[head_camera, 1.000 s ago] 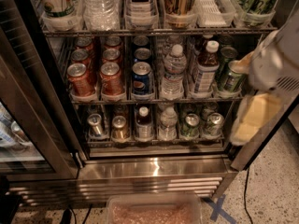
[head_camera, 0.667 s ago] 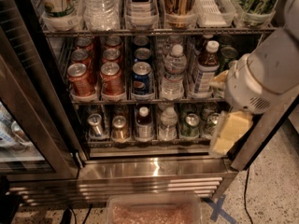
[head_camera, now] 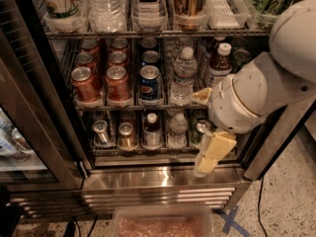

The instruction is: Pick pepsi can from top shelf of fridge

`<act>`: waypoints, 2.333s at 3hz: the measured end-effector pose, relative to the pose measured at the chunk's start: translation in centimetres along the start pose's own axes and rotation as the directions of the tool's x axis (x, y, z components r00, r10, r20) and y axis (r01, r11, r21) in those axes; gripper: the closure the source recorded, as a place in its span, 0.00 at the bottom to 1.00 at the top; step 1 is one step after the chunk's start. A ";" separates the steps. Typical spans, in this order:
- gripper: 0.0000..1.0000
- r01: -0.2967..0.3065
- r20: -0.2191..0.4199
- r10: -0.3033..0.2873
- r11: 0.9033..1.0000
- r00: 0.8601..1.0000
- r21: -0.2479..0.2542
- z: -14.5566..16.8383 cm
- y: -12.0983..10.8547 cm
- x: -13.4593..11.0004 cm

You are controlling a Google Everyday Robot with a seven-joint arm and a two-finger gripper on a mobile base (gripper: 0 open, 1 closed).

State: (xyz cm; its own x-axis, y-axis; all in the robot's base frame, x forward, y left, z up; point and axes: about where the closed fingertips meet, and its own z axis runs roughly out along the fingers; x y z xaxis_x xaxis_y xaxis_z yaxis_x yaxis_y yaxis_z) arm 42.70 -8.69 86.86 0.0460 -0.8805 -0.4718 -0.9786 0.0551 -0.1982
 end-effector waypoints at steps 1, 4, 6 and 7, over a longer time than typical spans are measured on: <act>0.00 0.000 0.000 0.000 1.000 1.000 0.000 0.0 0.0 0.0; 0.00 -0.063 0.237 0.037 0.993 0.971 0.103 10.6 -1.9 -3.5; 0.00 -0.113 0.333 0.059 0.983 0.941 0.146 12.5 -4.5 -6.6; 0.00 -0.220 0.344 0.156 0.963 0.926 0.156 11.9 -5.1 -7.2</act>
Offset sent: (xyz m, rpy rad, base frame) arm 0.0195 0.0580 -0.0707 0.1760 -0.0495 -0.0421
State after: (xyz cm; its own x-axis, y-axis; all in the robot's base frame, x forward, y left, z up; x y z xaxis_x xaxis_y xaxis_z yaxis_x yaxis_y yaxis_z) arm 49.78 2.99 81.07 -0.0406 -0.6446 -0.7634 -0.9211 0.3201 -0.2214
